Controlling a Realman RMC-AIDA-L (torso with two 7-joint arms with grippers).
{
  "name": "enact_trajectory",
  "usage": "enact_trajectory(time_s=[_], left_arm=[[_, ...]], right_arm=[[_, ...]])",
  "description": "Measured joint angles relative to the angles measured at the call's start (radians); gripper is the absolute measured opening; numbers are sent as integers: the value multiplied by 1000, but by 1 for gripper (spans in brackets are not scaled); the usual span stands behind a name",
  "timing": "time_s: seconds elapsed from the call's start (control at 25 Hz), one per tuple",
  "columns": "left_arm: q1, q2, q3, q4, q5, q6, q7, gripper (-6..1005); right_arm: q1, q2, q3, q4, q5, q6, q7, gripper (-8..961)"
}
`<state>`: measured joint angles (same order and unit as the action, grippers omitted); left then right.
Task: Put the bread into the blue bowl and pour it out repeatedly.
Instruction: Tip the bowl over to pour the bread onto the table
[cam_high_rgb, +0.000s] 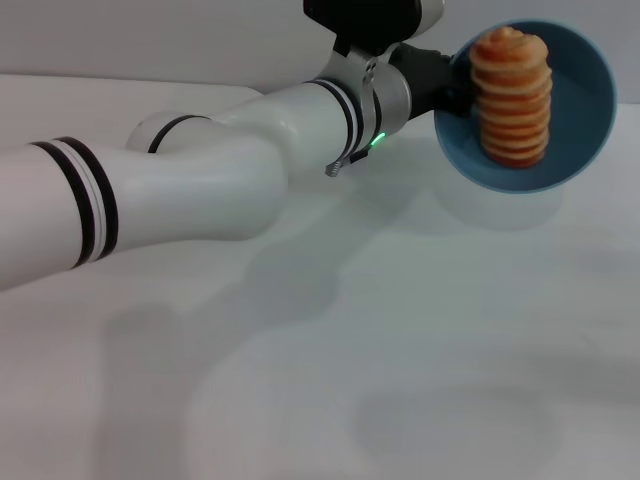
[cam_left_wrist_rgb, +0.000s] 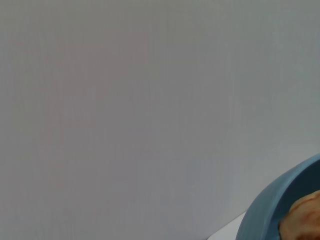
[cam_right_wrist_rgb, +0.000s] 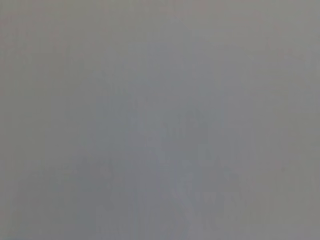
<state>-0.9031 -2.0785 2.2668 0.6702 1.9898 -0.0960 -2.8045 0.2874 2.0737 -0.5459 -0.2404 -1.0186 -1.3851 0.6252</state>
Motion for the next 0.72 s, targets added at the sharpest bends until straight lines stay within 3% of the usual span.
enact_trajectory(time_s=[0.72], left_arm=[[6, 0, 127, -2, 5, -176, 9, 0]], right_arm=[[0, -1, 19, 32, 4, 51, -1, 461]])
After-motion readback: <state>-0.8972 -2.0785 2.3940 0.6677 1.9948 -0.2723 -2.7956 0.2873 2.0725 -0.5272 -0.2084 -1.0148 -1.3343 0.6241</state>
